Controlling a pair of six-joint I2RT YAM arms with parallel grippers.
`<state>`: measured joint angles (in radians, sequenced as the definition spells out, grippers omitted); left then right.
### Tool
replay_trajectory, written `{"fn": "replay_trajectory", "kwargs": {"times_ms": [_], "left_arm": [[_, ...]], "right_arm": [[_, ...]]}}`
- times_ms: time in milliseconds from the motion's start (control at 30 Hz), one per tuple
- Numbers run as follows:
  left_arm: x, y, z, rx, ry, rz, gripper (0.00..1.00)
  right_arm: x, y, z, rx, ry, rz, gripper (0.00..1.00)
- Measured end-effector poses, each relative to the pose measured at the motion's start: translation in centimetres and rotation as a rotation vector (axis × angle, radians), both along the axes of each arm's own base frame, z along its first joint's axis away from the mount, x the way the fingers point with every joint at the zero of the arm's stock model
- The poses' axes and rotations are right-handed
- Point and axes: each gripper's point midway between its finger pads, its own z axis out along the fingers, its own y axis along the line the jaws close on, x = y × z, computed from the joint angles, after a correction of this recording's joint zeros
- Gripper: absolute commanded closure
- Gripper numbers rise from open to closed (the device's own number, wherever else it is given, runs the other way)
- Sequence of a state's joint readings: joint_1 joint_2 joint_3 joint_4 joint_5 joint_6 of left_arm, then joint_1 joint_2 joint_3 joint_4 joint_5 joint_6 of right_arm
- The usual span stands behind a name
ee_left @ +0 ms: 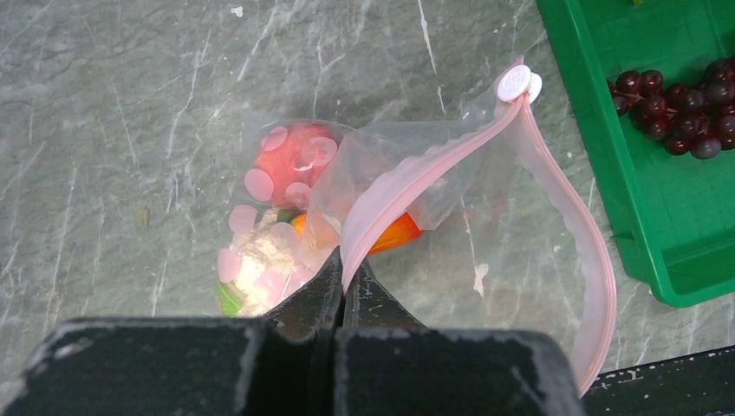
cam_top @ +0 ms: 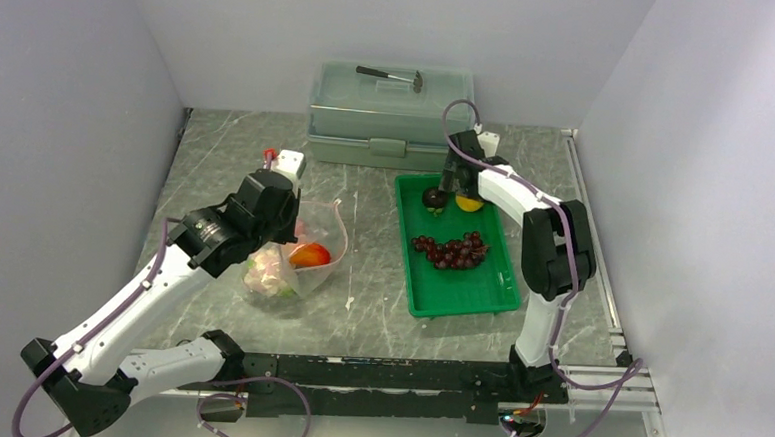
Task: Place the food in the zip-top bag and seal the zipper
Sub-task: Pick up the fake fruit from the bin.
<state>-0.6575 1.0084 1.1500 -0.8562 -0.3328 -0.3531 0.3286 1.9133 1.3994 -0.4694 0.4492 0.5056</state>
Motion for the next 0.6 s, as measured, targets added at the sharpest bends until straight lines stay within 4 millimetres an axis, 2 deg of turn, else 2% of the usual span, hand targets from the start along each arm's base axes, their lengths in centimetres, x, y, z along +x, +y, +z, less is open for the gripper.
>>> {"fn": "replay_trajectory", "kwargs": {"times_ms": [100,267,433,600], "left_arm": [[0.1,0.0,-0.1,0.003,0.003,0.002,1.00],[0.1,0.0,-0.1,0.003,0.005,0.002,1.00],[0.1,0.0,-0.2,0.005,0.008,0.001,1.00],[0.1,-0.1,-0.2,0.004,0.008,-0.001,1.00]], "right_arm": [[0.4,-0.1,-0.2,-0.004,-0.004,-0.005,0.02],[0.4,-0.2,-1.0,-0.018,0.011,-0.010,0.11],[0.4,-0.3,-1.1,-0.020,0.010,-0.012,0.28],[0.7,-0.3,-1.0,-0.017,0.002,-0.010,0.53]]}}
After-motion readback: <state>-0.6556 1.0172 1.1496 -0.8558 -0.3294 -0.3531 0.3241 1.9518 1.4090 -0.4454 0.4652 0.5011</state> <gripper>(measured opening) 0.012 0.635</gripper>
